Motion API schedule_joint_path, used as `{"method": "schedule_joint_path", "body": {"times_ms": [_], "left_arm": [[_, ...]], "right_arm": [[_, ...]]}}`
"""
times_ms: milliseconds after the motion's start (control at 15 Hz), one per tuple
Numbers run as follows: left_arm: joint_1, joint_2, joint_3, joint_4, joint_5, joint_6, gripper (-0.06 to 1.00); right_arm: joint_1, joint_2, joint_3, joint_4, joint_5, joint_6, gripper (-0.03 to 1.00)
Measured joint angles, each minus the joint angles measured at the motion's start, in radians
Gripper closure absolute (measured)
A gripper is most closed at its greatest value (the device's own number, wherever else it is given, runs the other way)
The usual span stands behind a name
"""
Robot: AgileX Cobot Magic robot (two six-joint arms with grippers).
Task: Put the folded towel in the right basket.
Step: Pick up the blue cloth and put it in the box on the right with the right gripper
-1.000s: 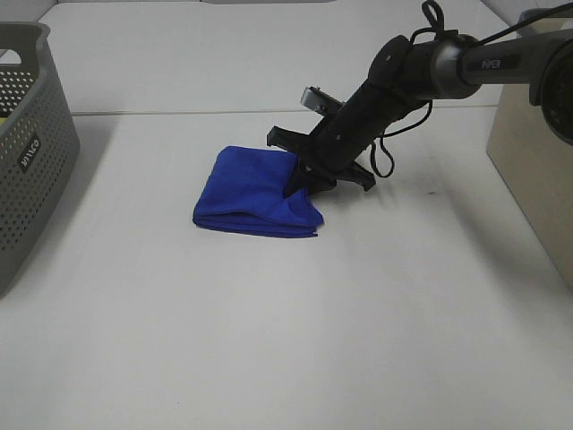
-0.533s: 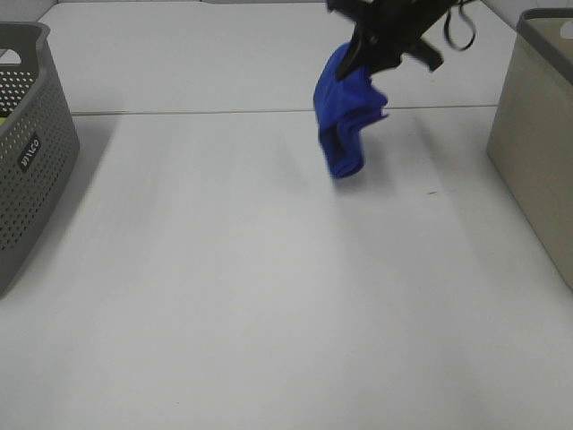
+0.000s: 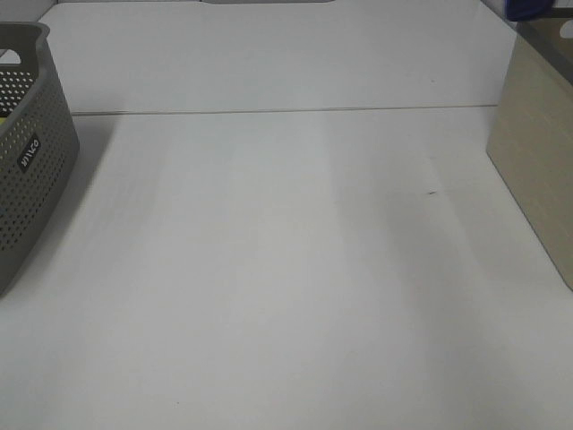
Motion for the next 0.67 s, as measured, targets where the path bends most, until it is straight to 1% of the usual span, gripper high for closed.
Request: {"method": "schedule_joint_path", "body": {"times_ms": [133, 267, 400, 533, 667], "left_arm": [[0.0, 0.0, 0.0, 0.001, 0.0, 0.0, -0.04], [0.0, 0.0, 0.0, 0.001, 0.0, 0.0, -0.04], [0.0, 0.0, 0.0, 0.002, 0.0, 0.0, -0.04], [0.0, 0.0, 0.0, 0.004, 0.0, 0.0, -0.04], [0.0, 0.0, 0.0, 0.004, 0.0, 0.0, -0.04]], "right_arm": [[-0.072, -0.092, 0.122, -0.046, 0.003, -0.02, 0.85], [-0.111, -0.149, 0.241, -0.139, 0.009, -0.034, 0.85], [-0.121, -0.149, 0.347, -0.24, 0.009, -0.045, 0.85], [-0.121, -0.145, 0.454, -0.282, 0.013, -0.056, 0.85], [-0.121, -0.13, 0.498, -0.32, 0.014, -0.051, 0.85]]}}
